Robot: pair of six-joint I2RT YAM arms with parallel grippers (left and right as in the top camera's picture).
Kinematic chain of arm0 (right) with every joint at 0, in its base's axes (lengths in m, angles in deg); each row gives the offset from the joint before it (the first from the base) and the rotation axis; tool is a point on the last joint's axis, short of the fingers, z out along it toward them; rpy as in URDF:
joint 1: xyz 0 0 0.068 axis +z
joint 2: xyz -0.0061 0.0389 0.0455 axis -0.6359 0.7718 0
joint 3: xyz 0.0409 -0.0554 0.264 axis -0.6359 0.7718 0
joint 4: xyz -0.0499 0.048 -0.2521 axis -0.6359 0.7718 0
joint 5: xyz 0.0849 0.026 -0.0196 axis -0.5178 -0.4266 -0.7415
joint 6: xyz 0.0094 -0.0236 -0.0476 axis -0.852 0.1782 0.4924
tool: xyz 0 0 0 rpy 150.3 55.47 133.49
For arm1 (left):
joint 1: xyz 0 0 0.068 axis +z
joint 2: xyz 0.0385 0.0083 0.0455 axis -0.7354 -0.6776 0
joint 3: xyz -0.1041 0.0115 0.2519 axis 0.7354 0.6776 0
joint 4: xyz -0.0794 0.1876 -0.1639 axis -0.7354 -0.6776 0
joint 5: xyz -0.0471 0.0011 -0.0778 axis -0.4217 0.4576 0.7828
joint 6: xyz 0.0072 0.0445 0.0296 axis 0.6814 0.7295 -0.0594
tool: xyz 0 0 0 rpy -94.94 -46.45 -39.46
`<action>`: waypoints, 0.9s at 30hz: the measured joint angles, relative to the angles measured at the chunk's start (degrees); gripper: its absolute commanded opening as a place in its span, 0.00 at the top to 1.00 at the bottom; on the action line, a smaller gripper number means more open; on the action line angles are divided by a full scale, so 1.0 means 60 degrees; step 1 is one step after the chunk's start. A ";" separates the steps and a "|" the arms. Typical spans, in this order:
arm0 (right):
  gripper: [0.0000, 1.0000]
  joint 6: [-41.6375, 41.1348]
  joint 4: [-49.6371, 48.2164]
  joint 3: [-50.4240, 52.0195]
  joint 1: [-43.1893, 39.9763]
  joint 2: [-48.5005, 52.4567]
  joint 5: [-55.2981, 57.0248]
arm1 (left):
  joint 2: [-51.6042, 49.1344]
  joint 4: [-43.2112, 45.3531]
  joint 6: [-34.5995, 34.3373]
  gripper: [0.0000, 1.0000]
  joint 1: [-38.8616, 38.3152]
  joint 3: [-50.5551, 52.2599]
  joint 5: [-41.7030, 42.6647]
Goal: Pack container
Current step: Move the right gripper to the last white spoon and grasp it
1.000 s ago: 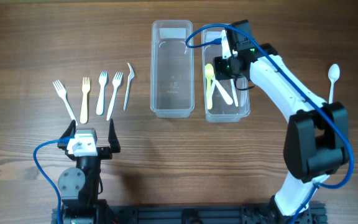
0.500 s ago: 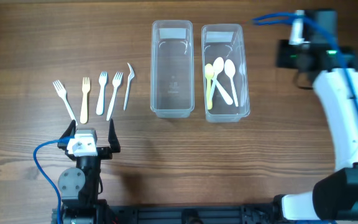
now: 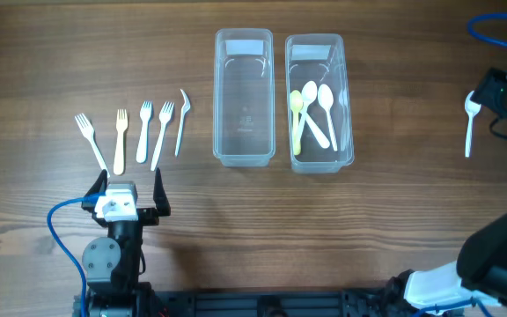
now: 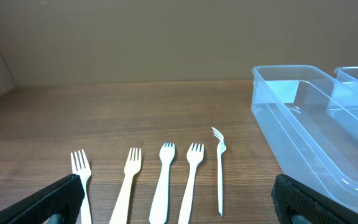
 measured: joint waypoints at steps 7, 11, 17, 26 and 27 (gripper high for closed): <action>0.15 0.0138 -0.0259 0.0000 -0.0302 0.1515 -0.0124 | 0.0000 0.0000 0.0000 0.00 0.0000 0.0000 0.0000; 0.12 0.0186 -0.0415 0.0000 -0.0302 0.2568 -0.0160 | 0.0000 0.0000 0.0000 0.00 0.0000 0.0000 0.0000; 0.07 0.0131 -0.0612 0.0000 -0.0302 0.3701 -0.0229 | 0.0000 -0.0004 0.0000 0.00 0.0000 0.0000 0.0004; 0.35 0.0004 -0.1089 -0.0011 -0.0302 0.3927 -0.0630 | 0.0000 0.0000 0.0000 0.00 0.0000 0.0000 0.0004; 0.38 -0.0015 -0.1107 -0.0011 -0.0302 0.3931 -0.0670 | 0.0000 0.0000 0.0000 0.00 0.0000 -0.0004 0.0004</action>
